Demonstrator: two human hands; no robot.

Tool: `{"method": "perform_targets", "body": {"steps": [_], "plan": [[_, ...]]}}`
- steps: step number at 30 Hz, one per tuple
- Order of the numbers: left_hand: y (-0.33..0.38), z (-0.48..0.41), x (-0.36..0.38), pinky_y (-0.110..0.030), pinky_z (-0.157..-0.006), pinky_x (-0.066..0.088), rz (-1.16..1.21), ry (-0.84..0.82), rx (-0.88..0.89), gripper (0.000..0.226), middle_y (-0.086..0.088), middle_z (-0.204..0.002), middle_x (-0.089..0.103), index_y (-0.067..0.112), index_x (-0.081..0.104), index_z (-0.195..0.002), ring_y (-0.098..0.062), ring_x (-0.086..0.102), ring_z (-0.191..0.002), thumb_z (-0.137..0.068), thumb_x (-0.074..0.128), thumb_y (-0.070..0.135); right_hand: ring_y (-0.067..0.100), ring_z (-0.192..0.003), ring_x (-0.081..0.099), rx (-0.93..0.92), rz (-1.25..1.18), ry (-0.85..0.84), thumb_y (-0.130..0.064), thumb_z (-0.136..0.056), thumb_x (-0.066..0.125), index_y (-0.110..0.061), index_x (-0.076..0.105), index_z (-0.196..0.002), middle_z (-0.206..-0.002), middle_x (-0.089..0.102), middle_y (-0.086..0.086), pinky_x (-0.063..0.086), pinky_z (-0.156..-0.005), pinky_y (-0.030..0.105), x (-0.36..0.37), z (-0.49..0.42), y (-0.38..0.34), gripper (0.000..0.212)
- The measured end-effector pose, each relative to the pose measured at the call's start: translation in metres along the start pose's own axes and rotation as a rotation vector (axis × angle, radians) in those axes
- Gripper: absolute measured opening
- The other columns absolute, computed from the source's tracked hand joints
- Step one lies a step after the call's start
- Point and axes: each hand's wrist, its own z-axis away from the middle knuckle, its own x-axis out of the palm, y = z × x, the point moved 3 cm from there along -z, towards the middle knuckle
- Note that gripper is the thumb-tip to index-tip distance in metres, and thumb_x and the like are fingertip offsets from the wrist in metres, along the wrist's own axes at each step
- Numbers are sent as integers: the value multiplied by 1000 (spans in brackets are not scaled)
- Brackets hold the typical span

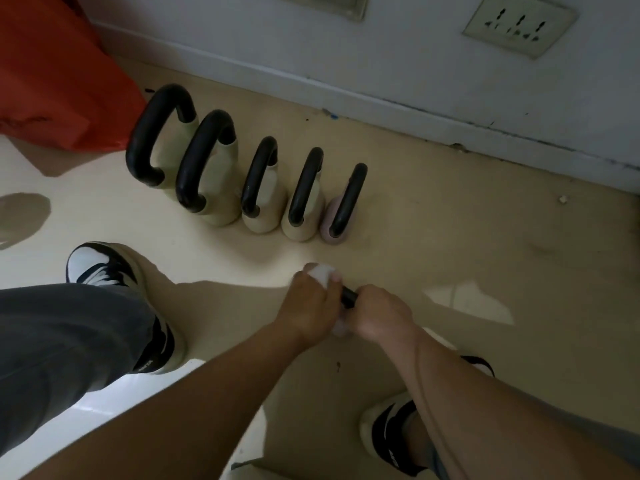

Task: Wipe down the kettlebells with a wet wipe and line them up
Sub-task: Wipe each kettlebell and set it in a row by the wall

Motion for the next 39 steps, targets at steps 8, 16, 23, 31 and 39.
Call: {"method": "perform_targets", "body": {"steps": [8, 16, 23, 31, 39], "plan": [[-18, -12, -10, -46, -83, 51, -99, 2, 120, 37, 4, -86, 58, 32, 54, -84, -19, 56, -84, -102, 25, 48, 23, -87, 67, 7, -38, -18, -66, -81, 56, -23, 66, -101, -95, 70, 0, 51, -74, 30, 1, 8, 0, 49], [41, 17, 17, -31, -126, 0, -291, -116, 319, 58, -2, -134, 54, 15, 50, -144, -15, 37, -136, -107, 18, 46, 22, -115, 62, -8, -152, -11, -53, -101, 43, -31, 63, -122, -130, 66, -1, 46, -105, 35, 0, -4, 3, 36], [-31, 14, 19, -30, -120, 24, 167, -25, -248, 62, -2, -151, 44, 16, 26, -159, -17, 37, -142, -106, 30, 48, 20, -78, 67, 55, -172, 49, -73, -82, 55, -21, 68, -98, -89, 71, 1, 52, -67, 30, 5, -3, 3, 56], [3, 18, 35, -41, -118, 35, 669, 116, -495, 52, -4, -149, 49, 21, 45, -149, -23, 45, -139, -107, 29, 47, 23, -66, 66, 76, -489, 44, -46, -95, 59, -13, 65, -90, -73, 68, 5, 50, -60, 31, 4, -16, 13, 34], [-24, -13, -24, -34, -88, 47, 368, 459, -507, 40, -6, -102, 62, 3, 66, -112, -24, 60, -102, -99, 56, 39, 18, -63, 62, 19, -512, -36, -33, -91, 57, -18, 60, -78, -65, 65, 0, 51, -63, 34, 0, -15, 12, 20]]}}
